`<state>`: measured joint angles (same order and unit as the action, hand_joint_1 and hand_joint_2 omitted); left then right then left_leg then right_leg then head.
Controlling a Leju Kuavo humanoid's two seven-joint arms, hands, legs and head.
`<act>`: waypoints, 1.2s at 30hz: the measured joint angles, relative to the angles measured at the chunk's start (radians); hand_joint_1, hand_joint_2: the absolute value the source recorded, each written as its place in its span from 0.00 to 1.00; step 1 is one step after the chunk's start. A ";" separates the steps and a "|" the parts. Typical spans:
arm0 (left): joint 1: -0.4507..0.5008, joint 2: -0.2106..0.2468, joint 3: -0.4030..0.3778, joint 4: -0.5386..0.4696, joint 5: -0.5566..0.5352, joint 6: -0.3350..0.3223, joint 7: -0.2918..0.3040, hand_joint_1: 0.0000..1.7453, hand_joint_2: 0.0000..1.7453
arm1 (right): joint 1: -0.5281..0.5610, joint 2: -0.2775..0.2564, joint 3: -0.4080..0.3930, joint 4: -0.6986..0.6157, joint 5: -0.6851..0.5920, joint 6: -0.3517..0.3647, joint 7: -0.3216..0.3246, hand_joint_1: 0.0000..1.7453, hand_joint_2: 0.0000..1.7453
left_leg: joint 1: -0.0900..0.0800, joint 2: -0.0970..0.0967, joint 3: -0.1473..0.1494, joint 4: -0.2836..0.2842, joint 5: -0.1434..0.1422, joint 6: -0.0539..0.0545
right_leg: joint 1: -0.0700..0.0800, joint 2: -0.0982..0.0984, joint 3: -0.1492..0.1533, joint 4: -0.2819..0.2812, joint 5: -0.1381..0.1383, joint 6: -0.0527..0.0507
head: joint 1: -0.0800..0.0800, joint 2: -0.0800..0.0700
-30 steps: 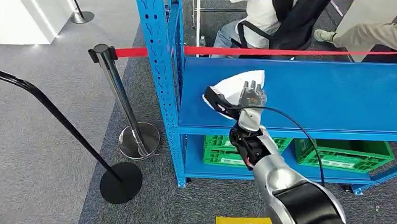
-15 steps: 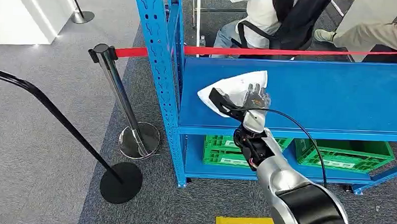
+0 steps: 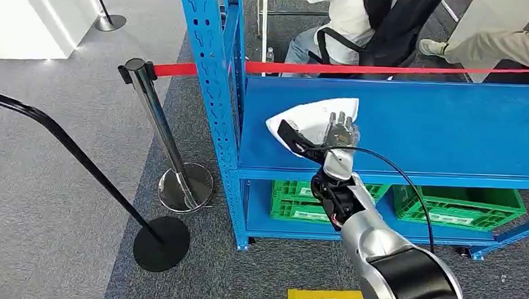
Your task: Take the parts from the cabinet and place them on the table.
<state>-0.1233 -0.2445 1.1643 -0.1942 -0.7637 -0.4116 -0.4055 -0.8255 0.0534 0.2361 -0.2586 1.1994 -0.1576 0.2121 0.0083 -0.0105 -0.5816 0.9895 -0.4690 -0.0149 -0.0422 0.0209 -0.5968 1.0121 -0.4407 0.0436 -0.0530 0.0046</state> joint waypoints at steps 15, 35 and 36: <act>0.000 0.000 0.000 0.000 -0.002 0.000 -0.003 0.00 0.00 | -0.037 -0.001 -0.051 -0.002 0.022 -0.011 0.014 0.00 1.00 | 0.000 0.000 0.000 0.000 0.000 0.000 | 0.000 -0.001 0.000 0.000 0.000 0.000 | 0.000 0.000; -0.001 -0.006 0.000 0.000 -0.011 0.001 -0.001 0.00 0.00 | 0.024 0.026 -0.074 -0.002 0.024 0.014 0.009 0.00 1.00 | 0.000 -0.001 0.000 0.000 0.000 0.000 | 0.000 -0.001 0.000 0.000 0.000 0.000 | 0.000 0.000; -0.001 -0.006 0.000 0.000 -0.011 0.002 -0.001 0.00 0.00 | 0.036 0.031 -0.077 -0.002 0.021 0.014 0.006 0.00 1.00 | 0.000 -0.001 0.000 0.000 0.000 0.000 | 0.000 -0.001 0.000 0.000 0.000 0.000 | 0.000 0.000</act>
<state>-0.1239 -0.2506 1.1646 -0.1942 -0.7748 -0.4094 -0.4063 -0.7896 0.0846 0.1587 -0.2605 1.2200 -0.1434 0.2186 0.0083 -0.0111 -0.5816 0.9895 -0.4688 -0.0148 -0.0421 0.0202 -0.5968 1.0121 -0.4409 0.0438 -0.0530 0.0046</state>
